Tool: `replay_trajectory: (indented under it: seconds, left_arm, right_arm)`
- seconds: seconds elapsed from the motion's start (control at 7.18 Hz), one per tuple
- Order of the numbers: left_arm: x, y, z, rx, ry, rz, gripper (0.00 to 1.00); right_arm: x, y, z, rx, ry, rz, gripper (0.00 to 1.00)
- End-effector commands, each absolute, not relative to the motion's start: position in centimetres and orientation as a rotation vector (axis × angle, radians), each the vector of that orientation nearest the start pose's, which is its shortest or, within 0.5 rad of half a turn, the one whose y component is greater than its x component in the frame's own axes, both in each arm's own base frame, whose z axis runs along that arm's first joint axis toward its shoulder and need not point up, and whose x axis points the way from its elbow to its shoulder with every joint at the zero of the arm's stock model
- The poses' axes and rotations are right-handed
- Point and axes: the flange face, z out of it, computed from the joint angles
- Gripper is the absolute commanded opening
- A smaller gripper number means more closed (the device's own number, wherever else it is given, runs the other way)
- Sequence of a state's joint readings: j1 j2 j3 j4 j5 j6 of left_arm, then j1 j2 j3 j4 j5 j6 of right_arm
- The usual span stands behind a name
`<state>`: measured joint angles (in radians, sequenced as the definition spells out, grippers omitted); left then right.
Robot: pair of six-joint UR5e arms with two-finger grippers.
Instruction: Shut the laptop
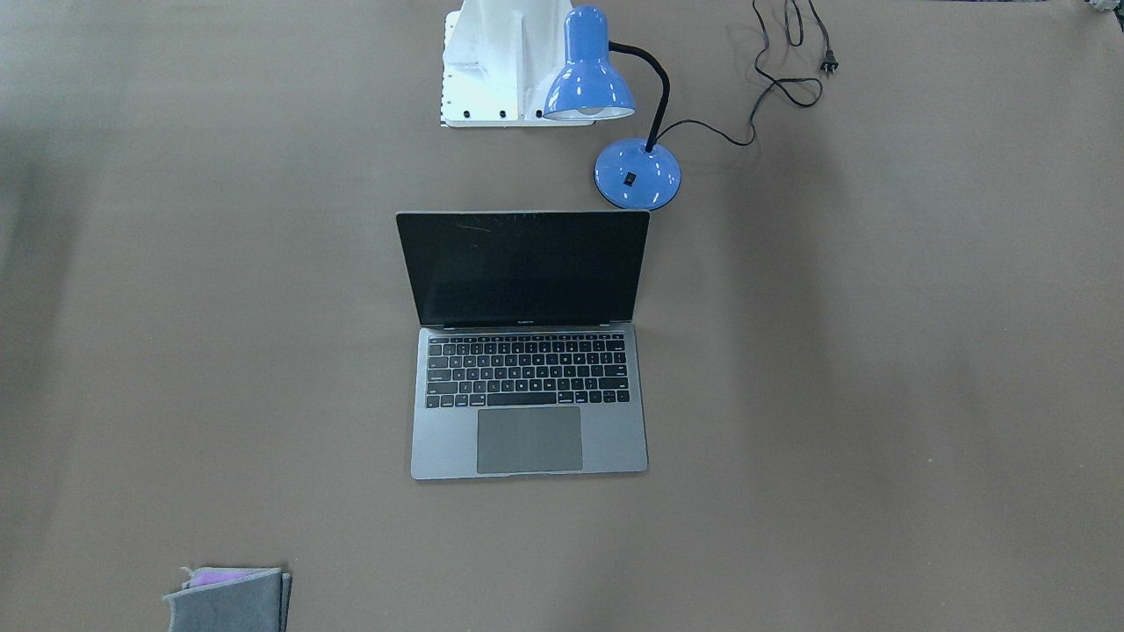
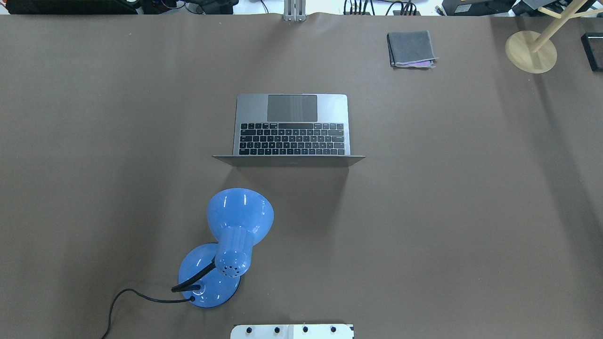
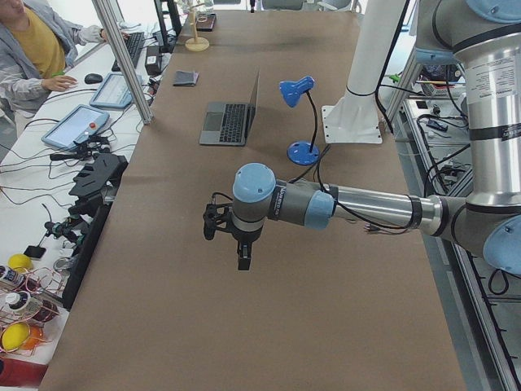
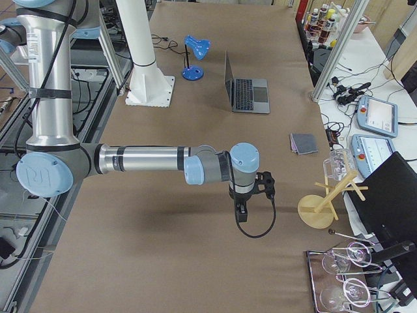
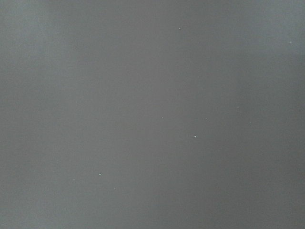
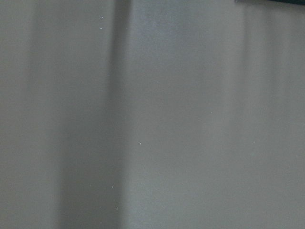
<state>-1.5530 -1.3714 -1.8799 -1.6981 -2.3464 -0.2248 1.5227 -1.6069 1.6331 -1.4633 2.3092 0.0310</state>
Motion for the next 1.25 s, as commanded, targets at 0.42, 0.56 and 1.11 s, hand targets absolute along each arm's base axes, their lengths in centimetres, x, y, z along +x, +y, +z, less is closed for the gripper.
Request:
replay_trajectory:
  seconds: [0.42, 0.56, 1.11]
  left_arm:
    - [-4.5, -42.0, 58.2, 0.099, 0.871, -0.104, 0.98]
    - [-4.5, -42.0, 58.1, 0.098, 0.877, -0.104, 0.97]
    - [-3.0, -43.0, 55.4, 0.091, 1.022, -0.056, 0.98]
  right_arm:
    - [4.7, -48.1, 64.2, 0.097, -0.783, -0.053, 1.0]
    - [4.3, -48.2, 63.9, 0.1, -0.785, -0.061, 1.0]
    - [-0.4, -48.9, 62.2, 0.093, -0.794, -0.164, 1.0]
